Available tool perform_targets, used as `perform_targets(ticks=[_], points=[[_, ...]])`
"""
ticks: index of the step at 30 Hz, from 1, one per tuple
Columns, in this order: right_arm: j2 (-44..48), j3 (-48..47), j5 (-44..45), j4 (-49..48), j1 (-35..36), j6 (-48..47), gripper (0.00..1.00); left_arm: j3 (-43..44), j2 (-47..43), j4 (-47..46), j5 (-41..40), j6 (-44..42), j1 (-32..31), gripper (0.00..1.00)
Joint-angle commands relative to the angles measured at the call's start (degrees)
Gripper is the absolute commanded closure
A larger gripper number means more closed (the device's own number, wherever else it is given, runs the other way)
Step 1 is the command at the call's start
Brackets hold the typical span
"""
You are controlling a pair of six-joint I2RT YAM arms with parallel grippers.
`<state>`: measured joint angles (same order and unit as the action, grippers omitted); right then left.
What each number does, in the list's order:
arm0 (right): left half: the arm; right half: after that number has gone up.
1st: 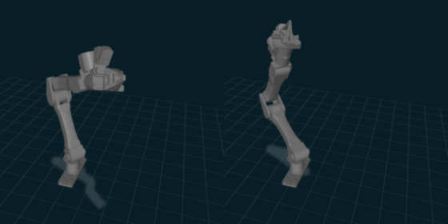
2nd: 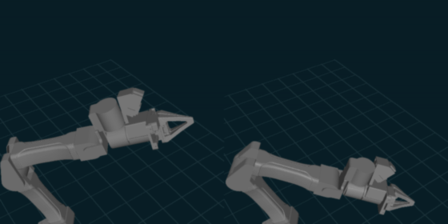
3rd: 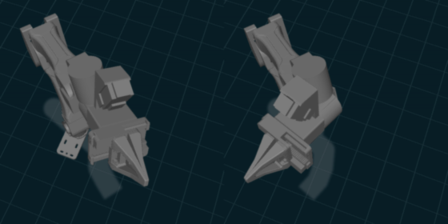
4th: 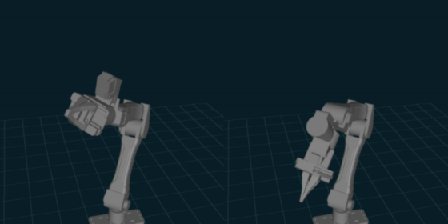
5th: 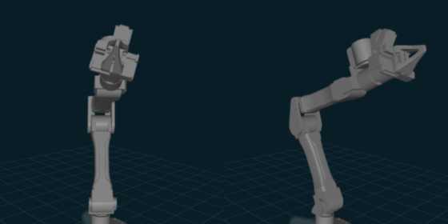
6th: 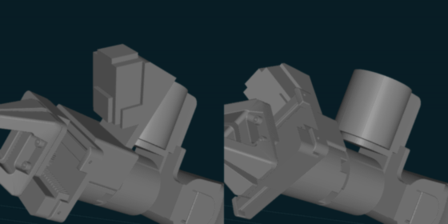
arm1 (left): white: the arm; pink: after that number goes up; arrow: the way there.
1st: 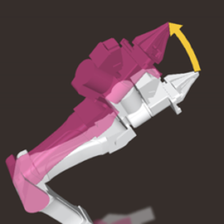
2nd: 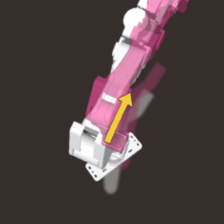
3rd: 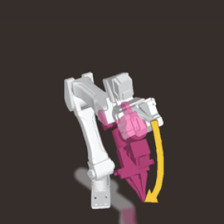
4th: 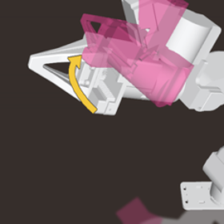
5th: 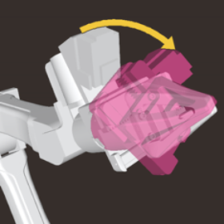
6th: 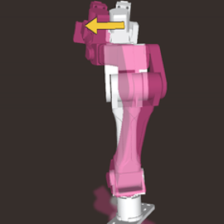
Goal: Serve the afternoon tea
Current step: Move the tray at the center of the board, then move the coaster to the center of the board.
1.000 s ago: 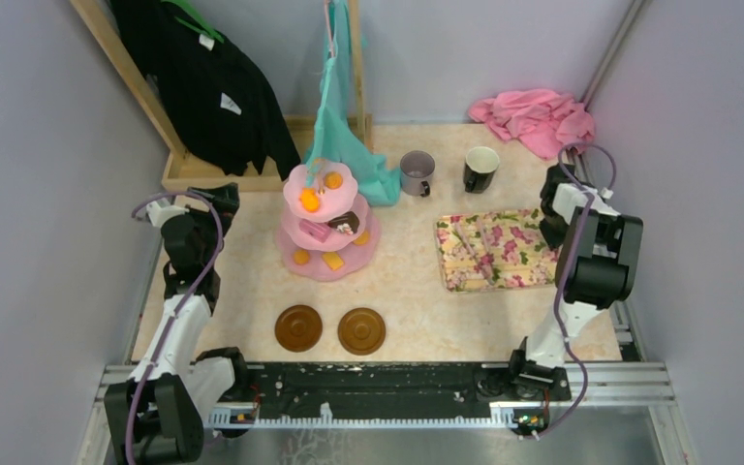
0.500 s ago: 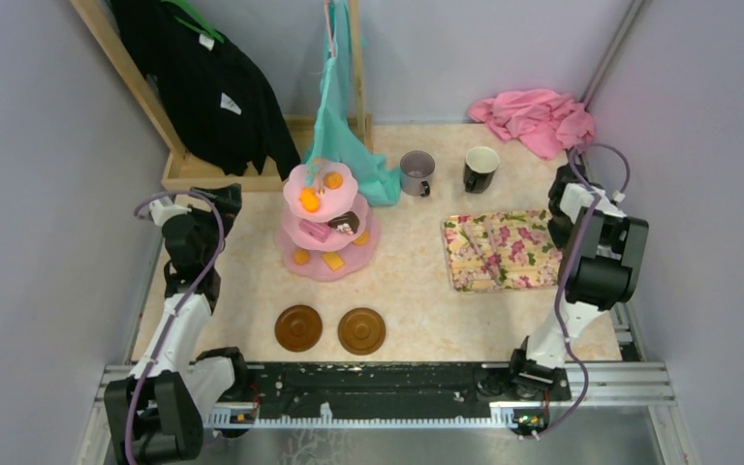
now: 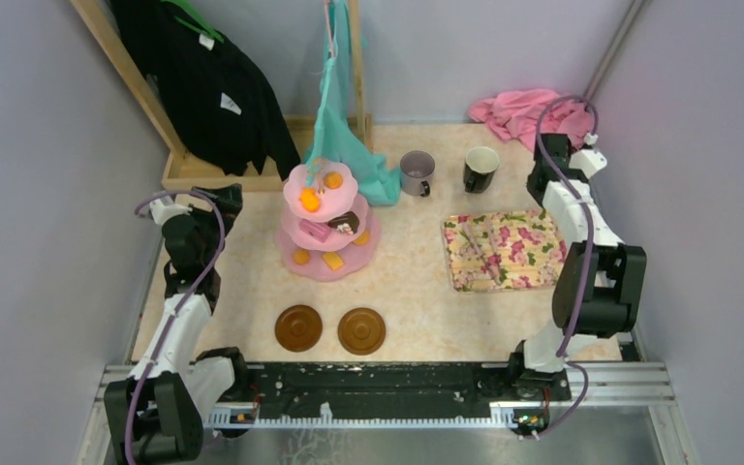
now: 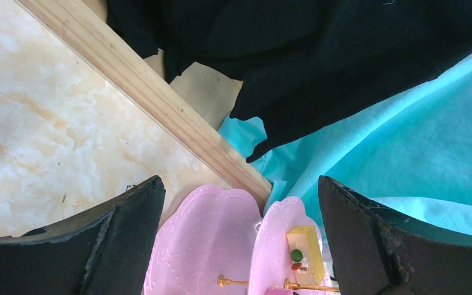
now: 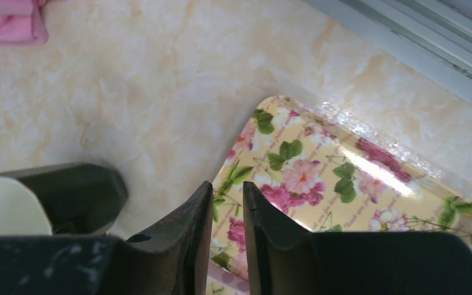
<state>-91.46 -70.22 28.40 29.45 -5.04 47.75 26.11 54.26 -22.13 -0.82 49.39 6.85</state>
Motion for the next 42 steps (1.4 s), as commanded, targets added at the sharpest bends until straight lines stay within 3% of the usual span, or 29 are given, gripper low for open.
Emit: perform_targets(ticks=[1, 7, 16, 28, 36, 38, 42], points=[[2.0, 0.8, -5.2, -6.4, 2.3, -8.1, 0.72, 0.8, -0.9, -2.2, 0.4, -1.3, -0.1, 0.01], [3.9, 1.3, -8.2, -9.6, 6.9, -12.6, 0.57, 1.0, -1.3, -2.5, 0.8, -1.4, -0.1, 0.01], [-1.9, -8.1, -4.6, 2.5, 12.2, -5.4, 0.57, 1.3, -2.4, -2.3, 1.0, -1.4, -0.1, 0.01], [-1.2, -12.3, -3.0, 6.2, 19.2, -6.4, 0.58, 2.6, -3.6, -0.7, 0.9, -3.2, -0.4, 0.01], [4.6, -4.8, 2.1, 3.9, 34.6, -9.6, 0.65, 11.7, -6.7, 19.8, -7.2, -12.0, -11.5, 0.04], [6.8, -1.9, 2.9, 2.8, 38.8, -10.2, 0.69, 10.9, -8.8, 24.8, -5.0, -11.7, -11.6, 0.07], [10.8, 2.8, 4.1, 1.5, 46.8, -10.6, 0.77, 9.6, -14.6, 33.5, -0.3, -12.0, -11.7, 0.38]])
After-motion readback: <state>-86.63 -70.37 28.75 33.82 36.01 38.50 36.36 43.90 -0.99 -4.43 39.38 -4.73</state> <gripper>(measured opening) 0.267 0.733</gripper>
